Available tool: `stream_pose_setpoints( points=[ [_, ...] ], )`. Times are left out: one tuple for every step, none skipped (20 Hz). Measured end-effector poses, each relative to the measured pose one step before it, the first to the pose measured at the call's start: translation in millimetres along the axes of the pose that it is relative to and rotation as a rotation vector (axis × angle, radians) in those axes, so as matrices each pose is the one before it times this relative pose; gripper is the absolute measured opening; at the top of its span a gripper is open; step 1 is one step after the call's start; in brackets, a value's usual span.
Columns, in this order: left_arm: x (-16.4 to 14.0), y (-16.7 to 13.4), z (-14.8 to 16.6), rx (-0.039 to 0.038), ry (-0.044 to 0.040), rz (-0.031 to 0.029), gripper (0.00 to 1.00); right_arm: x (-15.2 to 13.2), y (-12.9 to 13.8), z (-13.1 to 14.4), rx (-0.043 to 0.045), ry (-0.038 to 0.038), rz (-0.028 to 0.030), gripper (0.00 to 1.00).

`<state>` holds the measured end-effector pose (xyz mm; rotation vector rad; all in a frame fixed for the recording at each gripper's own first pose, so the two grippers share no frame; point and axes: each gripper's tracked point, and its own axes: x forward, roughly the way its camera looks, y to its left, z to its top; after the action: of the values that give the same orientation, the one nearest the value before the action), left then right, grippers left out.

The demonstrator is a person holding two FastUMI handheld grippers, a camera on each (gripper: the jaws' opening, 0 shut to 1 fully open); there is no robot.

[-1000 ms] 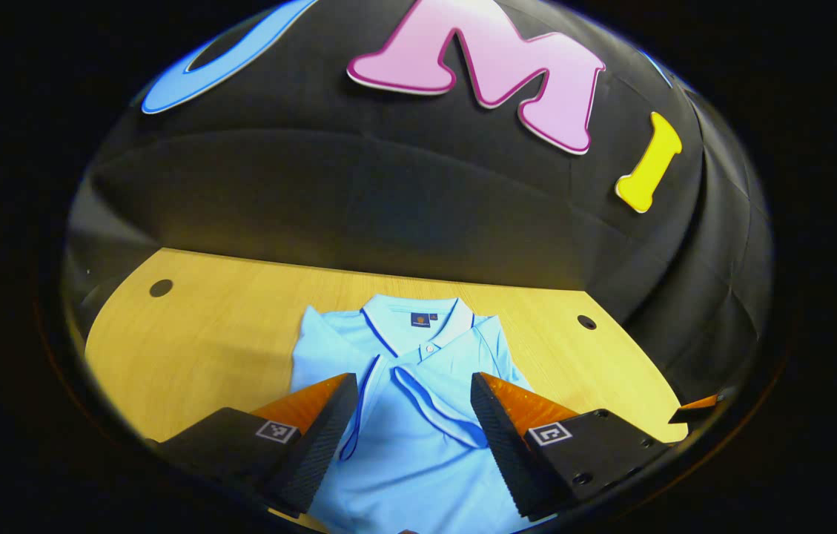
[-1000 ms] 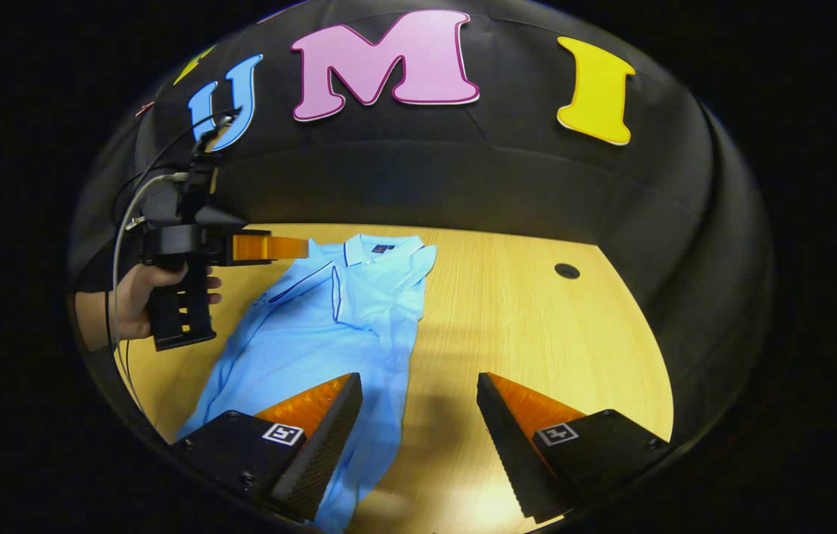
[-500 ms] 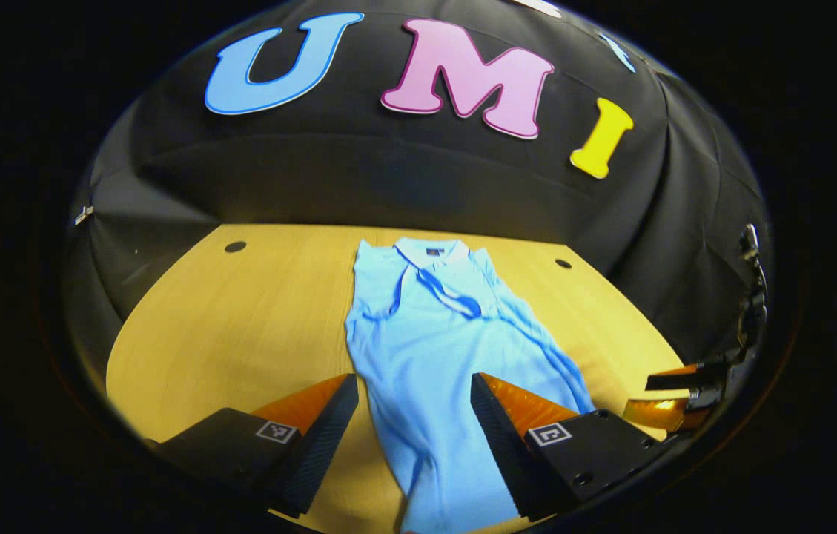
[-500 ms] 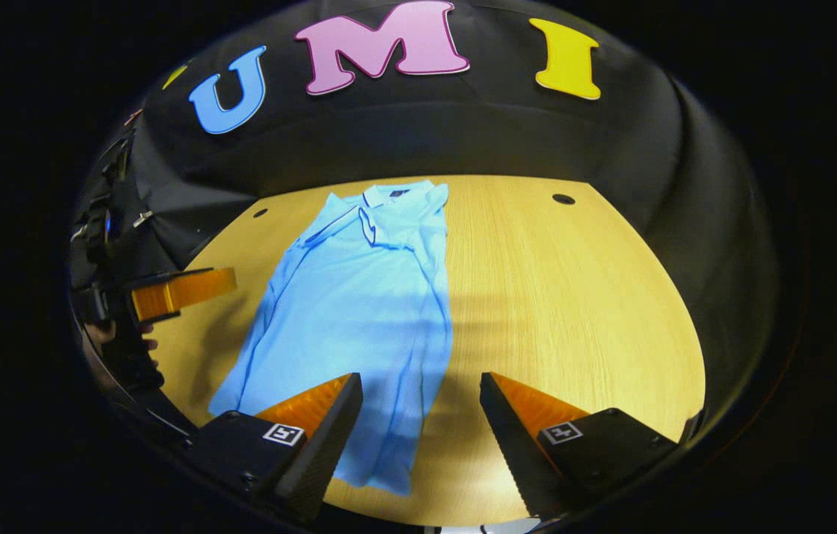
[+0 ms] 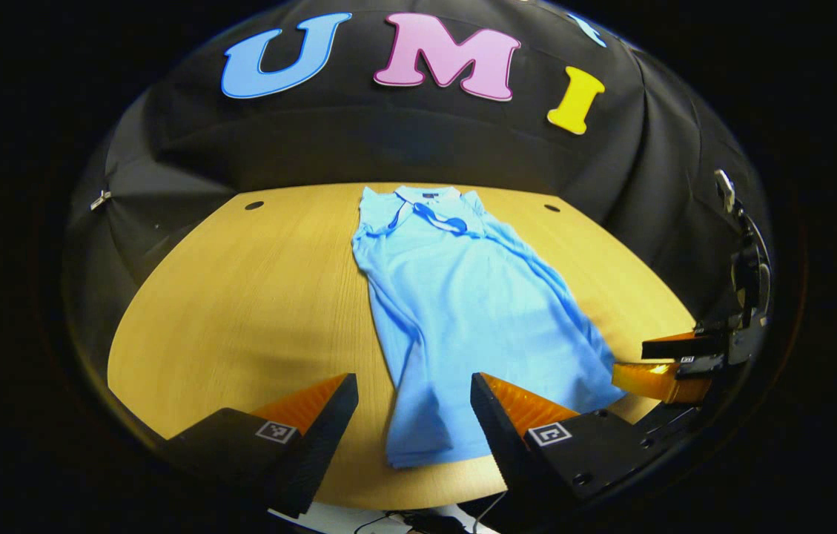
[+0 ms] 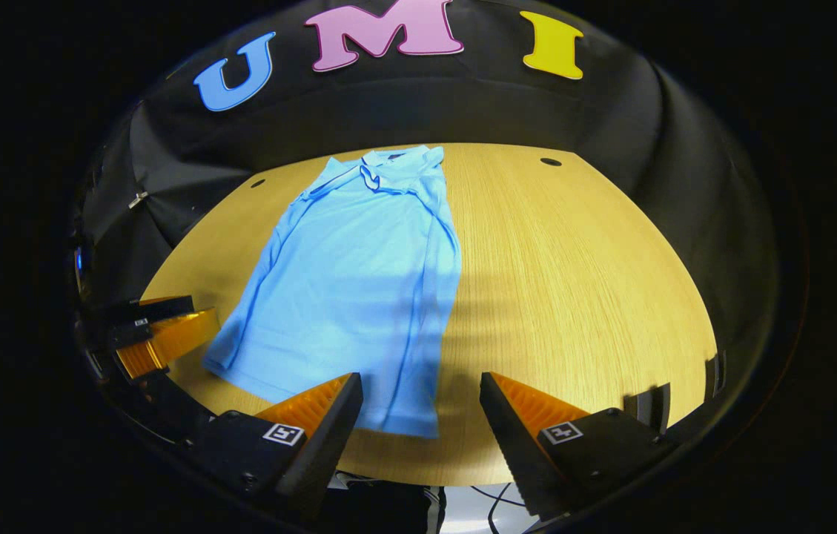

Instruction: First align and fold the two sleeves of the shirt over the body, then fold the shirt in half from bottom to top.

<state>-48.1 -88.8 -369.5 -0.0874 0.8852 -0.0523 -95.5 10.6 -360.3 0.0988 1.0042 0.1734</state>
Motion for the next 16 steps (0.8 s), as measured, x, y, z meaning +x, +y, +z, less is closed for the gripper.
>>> stream_pose_setpoints(
  points=[
    [0.99, -2.88, -9.15, 0.00378, 0.01483, 0.0054, 0.98, 1.39, -1.47, -5.48, 0.00348, 0.0069, -0.00832, 0.99],
    [2.05, -1.35, -7.73, 0.00346, 0.01946, 0.00702, 0.98, 1.98, -0.63, -3.18, 0.00562, 0.00765, -0.00457, 0.99],
    [2.37, -1.0, -7.35, 0.0031, 0.01408, 0.00476, 0.98, 1.71, 2.13, -4.09, 0.00572, 0.00672, -0.00072, 0.99],
    [1.46, -1.39, -5.63, 0.0001, 0.01672, 0.00488, 0.98, 1.31, 0.55, -2.01, 0.00268, 0.00703, -0.00242, 0.99],
    [1.3, -0.88, -3.17, -0.00197, 0.00807, 0.00124, 0.98, 2.39, -0.93, -1.93, -0.00335, 0.00447, -0.00195, 0.95],
    [0.16, 0.92, 0.49, 0.00235, 0.00309, 0.00638, 0.98, 1.94, -0.49, -2.03, -0.00836, 0.00498, -0.00255, 0.99],
    [3.15, 0.74, -3.03, 0.00474, 0.00482, 0.00808, 0.98, 1.46, -0.15, -3.98, -0.00725, 0.017, -0.00134, 0.99],
    [2.59, 0.61, -3.45, -0.00031, 0.01162, 0.00609, 0.97, -1.1, 0.33, 1.64, -0.01138, -0.01461, 0.00252, 0.99],
    [3.11, -0.63, -3.91, -0.00604, 0.01549, 0.00398, 0.97, 2.12, 1.21, 0.61, -0.01091, 0.00868, 0.00207, 1.0],
    [-0.31, 1.91, 1.06, -0.00042, 0.00013, 0.01324, 0.97, -0.6, -0.68, 2.0, -0.01732, -0.0053, -0.00273, 0.99],
    [1.34, 0.87, 1.16, 0.0034, 0.002, 0.00601, 0.98, 1.74, -0.49, -2.39, -0.01714, 0.00693, -0.00167, 0.99],
    [0.54, -0.86, -1.48, -0.0005, 0.00538, 0.00448, 0.96, -1.47, 1.69, -2.08, -0.01869, -0.0036, -0.00269, 0.99],
    [0.04, -3.09, 0.3, 0.0008, 0.00247, -0.00248, 0.93, 0.64, 5.61, 1.61, -0.00666, 0.00526, 0.01422, 0.97],
    [-0.18, -3.35, -0.26, 0.00677, 0.00511, -0.00219, 0.9, 1.89, 5.54, 0.74, -0.01153, 0.00283, 0.00865, 0.86],
    [1.92, -2.94, -0.33, -0.00019, 0.00405, -0.00464, 0.81, -2.14, 3.48, -0.49, -0.01435, 0.00787, 0.00631, 0.76],
    [0.43, -3.7, 0.72, 0.00415, 0.00332, -0.00801, 0.72, 1.01, 3.38, 1.12, -0.0081, 0.00645, 0.00366, 0.63]
  ],
)
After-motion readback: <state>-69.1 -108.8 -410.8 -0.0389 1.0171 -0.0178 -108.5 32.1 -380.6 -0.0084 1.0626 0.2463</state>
